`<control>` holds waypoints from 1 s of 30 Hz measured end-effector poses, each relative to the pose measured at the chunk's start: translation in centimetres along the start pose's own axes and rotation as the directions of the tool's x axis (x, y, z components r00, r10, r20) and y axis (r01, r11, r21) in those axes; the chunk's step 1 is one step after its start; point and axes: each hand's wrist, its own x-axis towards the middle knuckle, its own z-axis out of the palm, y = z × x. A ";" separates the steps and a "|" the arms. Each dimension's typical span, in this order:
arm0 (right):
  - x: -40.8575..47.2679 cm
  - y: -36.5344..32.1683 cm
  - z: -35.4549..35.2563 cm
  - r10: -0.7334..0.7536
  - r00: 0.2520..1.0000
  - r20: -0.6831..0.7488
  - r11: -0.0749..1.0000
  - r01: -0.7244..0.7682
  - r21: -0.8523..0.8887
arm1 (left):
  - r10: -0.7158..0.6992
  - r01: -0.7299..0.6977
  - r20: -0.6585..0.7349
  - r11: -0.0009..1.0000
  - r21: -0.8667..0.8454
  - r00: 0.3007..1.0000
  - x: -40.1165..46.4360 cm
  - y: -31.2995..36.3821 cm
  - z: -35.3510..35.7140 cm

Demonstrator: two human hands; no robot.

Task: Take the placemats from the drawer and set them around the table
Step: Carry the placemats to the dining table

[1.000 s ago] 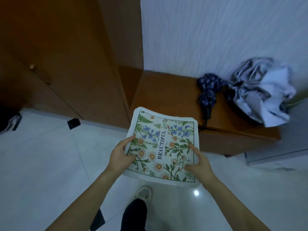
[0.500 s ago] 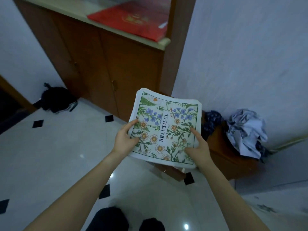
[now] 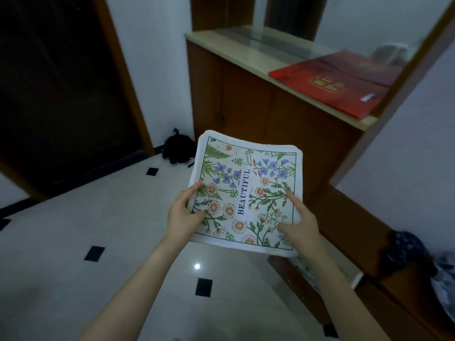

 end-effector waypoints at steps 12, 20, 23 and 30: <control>1.2 -5.8 29.9 -0.082 0.902 0.424 0.996 0.088 0.005 | -0.094 0.104 -0.467 0.995 -0.005 0.880 -1.1 -5.3 -27.4; 1.2 -9.2 47.0 -0.073 0.750 0.657 0.992 0.123 -0.031 | -0.168 0.167 -0.679 0.984 -0.068 0.715 -2.3 -8.9 -40.6; 2.4 -10.3 53.4 -0.066 0.681 0.730 0.987 0.152 -0.052 | -0.193 0.186 -0.751 0.978 -0.095 0.632 -1.4 -10.3 -44.5; 6.7 -14.8 70.8 -0.056 0.494 0.867 0.972 0.226 -0.066 | -0.243 0.198 -0.875 0.965 -0.173 0.420 4.2 -13.0 -55.2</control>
